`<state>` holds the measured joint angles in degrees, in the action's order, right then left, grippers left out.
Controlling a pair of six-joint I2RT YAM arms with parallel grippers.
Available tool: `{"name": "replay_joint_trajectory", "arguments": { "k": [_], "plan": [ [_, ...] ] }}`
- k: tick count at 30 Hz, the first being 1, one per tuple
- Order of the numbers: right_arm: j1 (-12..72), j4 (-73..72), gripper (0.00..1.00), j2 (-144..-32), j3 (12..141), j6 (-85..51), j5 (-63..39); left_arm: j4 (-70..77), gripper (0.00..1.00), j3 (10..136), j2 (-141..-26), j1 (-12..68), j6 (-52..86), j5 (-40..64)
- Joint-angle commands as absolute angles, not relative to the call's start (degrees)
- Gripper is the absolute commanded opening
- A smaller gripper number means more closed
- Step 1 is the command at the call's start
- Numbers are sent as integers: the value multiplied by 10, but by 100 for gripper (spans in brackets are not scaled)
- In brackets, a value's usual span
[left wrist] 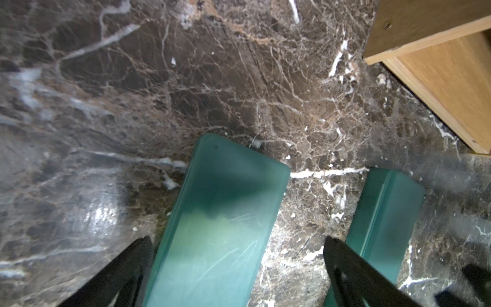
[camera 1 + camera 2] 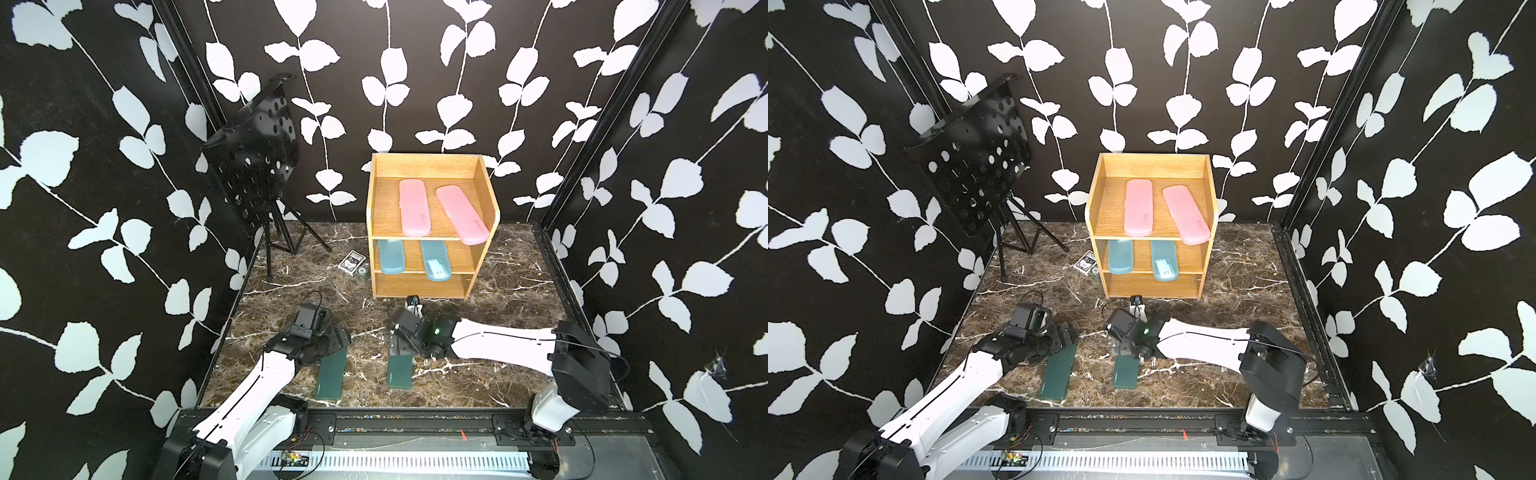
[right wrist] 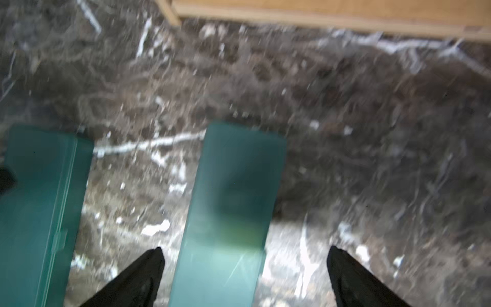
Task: Place the pencil cases on the shelf according to color
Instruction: Pick up the pencil case from the center of the board.
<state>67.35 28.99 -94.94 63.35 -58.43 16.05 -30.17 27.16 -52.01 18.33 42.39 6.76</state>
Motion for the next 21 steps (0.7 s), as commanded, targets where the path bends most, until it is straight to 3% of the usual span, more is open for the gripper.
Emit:
{"name": "replay_joint_trajectory", "arguments": {
  "k": [1,11,15,21],
  "plan": [
    [713,291,99,-974,624,-654,180,-315,99,272,-510,186,419,57],
    [746,427,99,-1053,678,-673,204,-321,99,264,-505,187,423,67],
    [744,420,99,-992,620,-673,216,-325,99,264,-501,188,426,67],
    [743,273,99,-880,494,-602,154,-322,99,263,-506,190,422,65]
  ]
}}
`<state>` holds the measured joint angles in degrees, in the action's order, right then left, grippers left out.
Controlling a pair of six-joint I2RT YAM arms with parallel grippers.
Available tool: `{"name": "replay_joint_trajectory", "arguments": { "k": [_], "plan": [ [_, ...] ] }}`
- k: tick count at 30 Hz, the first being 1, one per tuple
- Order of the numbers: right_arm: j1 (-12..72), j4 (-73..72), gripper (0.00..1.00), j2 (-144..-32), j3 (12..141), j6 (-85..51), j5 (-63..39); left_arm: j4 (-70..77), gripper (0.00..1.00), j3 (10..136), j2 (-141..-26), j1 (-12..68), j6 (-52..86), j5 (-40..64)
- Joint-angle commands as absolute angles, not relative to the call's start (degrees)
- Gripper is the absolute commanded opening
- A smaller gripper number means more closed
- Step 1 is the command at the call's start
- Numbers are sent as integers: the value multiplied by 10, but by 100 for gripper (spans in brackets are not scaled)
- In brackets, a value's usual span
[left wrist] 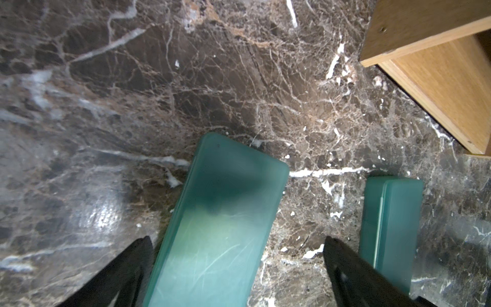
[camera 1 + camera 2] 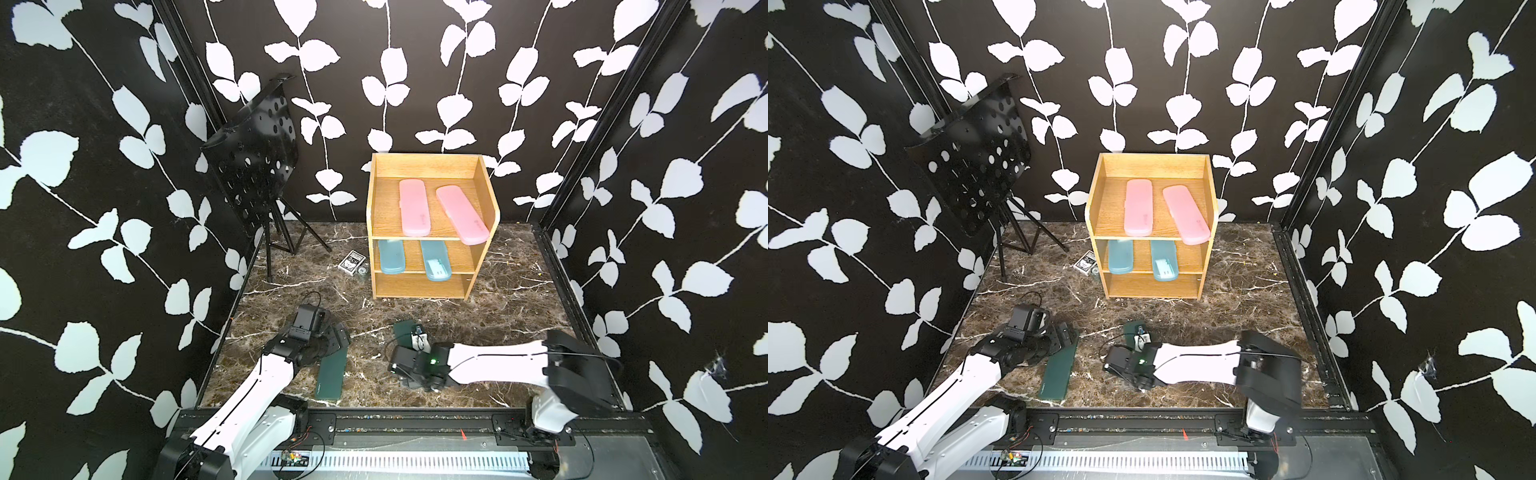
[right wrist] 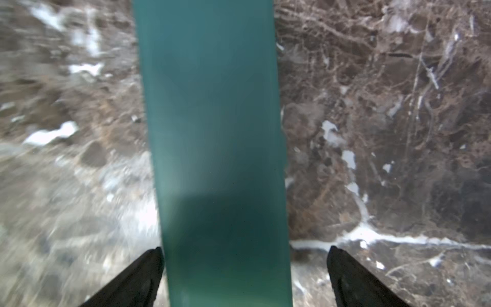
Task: Place the pencil cases on the shelf according to color
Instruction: Pick up the pencil case from the center of the board.
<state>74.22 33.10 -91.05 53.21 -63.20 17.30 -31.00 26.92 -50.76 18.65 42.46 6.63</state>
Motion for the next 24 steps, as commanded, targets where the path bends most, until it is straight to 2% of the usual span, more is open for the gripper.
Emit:
{"name": "replay_joint_trajectory", "arguments": {
  "k": [1,6,13,22,24],
  "plan": [
    [743,265,99,-871,479,-601,149,-324,99,264,-509,191,421,64],
    [748,246,99,-849,442,-574,132,-323,99,260,-511,192,420,61],
    [751,241,99,-881,457,-549,120,-337,99,269,-509,193,415,60],
    [772,286,99,-945,471,-616,156,-336,99,264,-509,194,418,55],
    [773,280,96,-949,467,-622,156,-335,99,264,-510,194,417,56]
  ]
}}
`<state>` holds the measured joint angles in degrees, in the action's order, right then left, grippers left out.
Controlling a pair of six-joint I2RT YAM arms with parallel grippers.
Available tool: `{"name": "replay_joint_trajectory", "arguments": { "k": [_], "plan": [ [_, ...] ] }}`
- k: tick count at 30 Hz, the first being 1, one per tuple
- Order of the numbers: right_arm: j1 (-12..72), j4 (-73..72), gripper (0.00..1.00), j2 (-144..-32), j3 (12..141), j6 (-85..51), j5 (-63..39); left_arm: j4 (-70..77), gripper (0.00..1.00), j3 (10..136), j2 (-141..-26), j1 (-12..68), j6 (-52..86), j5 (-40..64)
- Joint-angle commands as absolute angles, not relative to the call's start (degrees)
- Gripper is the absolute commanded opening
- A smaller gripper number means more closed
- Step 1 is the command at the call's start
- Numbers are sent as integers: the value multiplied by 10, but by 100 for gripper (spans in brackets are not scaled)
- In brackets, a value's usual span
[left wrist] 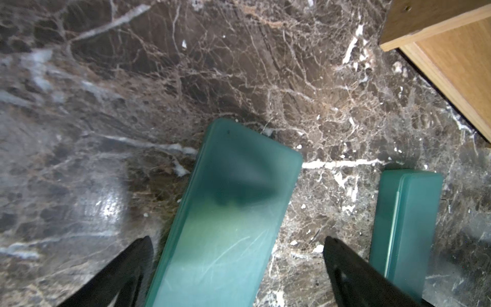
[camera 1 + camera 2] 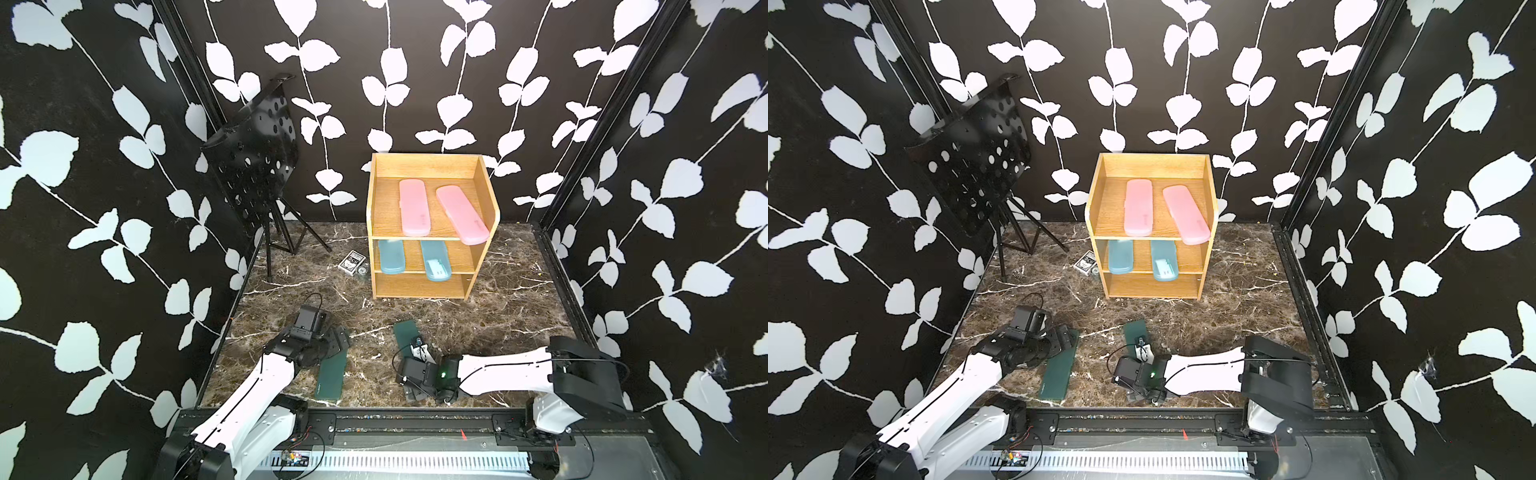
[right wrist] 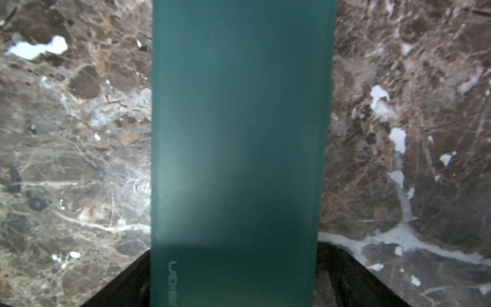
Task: Place the pencil cases on the shelf according to color
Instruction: Pick up the pencil case from the center of the board, then place the pencil case on the shelf.
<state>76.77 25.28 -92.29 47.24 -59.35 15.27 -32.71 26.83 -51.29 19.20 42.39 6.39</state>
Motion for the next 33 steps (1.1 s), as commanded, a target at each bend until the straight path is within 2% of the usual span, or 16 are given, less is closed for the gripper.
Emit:
{"name": "replay_joint_trajectory", "arguments": {
  "k": [1,6,10,14,22,26,33],
  "plan": [
    [773,279,94,-949,465,-626,160,-335,99,264,-511,194,418,54],
    [773,253,81,-925,437,-631,190,-329,99,261,-512,194,421,49],
    [774,244,58,-873,408,-633,220,-324,99,263,-521,194,421,50],
    [780,252,50,-793,369,-646,258,-324,99,271,-534,195,415,46],
    [772,292,48,-672,323,-647,324,-304,99,277,-554,199,419,44],
    [702,249,48,-663,332,-575,266,-291,99,279,-573,200,418,48],
    [554,179,48,-738,379,-447,180,-289,99,295,-608,204,410,48]
  ]
}}
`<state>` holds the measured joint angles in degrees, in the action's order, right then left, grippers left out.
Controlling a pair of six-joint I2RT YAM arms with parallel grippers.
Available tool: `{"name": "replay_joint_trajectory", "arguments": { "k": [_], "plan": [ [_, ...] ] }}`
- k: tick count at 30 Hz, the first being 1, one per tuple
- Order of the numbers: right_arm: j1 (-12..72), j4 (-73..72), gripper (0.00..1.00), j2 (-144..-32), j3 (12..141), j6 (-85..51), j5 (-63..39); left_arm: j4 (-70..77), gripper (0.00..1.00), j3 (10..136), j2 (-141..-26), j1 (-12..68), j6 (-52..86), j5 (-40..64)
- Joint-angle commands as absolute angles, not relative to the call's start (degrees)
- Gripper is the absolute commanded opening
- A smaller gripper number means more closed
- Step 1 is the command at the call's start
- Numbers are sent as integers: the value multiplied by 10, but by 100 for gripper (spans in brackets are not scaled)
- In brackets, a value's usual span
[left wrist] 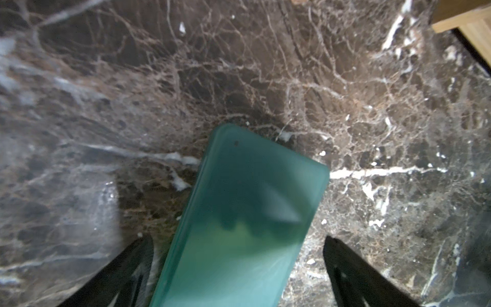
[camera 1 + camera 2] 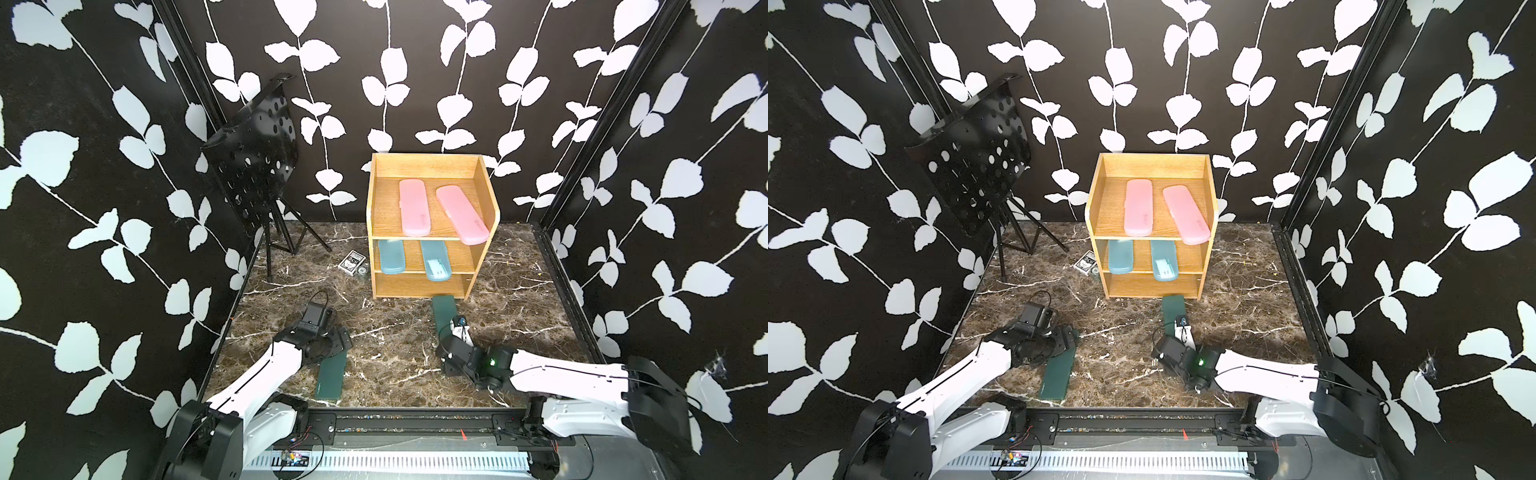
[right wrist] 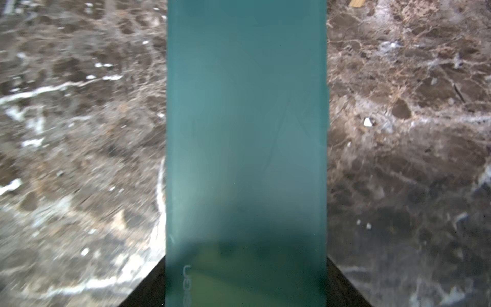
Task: Place the pencil cases on the shelf according to color
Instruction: Place the pencil case on the shelf.
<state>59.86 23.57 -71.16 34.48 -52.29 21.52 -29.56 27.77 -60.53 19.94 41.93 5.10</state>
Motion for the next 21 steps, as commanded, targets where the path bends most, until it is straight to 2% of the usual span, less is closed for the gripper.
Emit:
{"name": "replay_joint_trajectory", "arguments": {
  "k": [1,10,12,14,15,18,21],
  "plan": [
    [537,167,48,-755,386,-433,172,-290,99,297,-608,205,410,50],
    [422,100,49,-912,479,-335,117,-301,99,306,-617,210,408,38],
    [412,99,61,-932,488,-332,116,-300,99,306,-618,212,414,36],
    [406,97,82,-942,492,-330,113,-297,99,303,-617,213,418,33],
    [404,98,89,-944,494,-326,111,-297,99,302,-617,213,421,32],
    [405,114,98,-936,498,-326,108,-301,99,306,-618,213,421,29],
    [406,127,99,-891,483,-328,106,-312,99,313,-616,213,417,24]
  ]
}}
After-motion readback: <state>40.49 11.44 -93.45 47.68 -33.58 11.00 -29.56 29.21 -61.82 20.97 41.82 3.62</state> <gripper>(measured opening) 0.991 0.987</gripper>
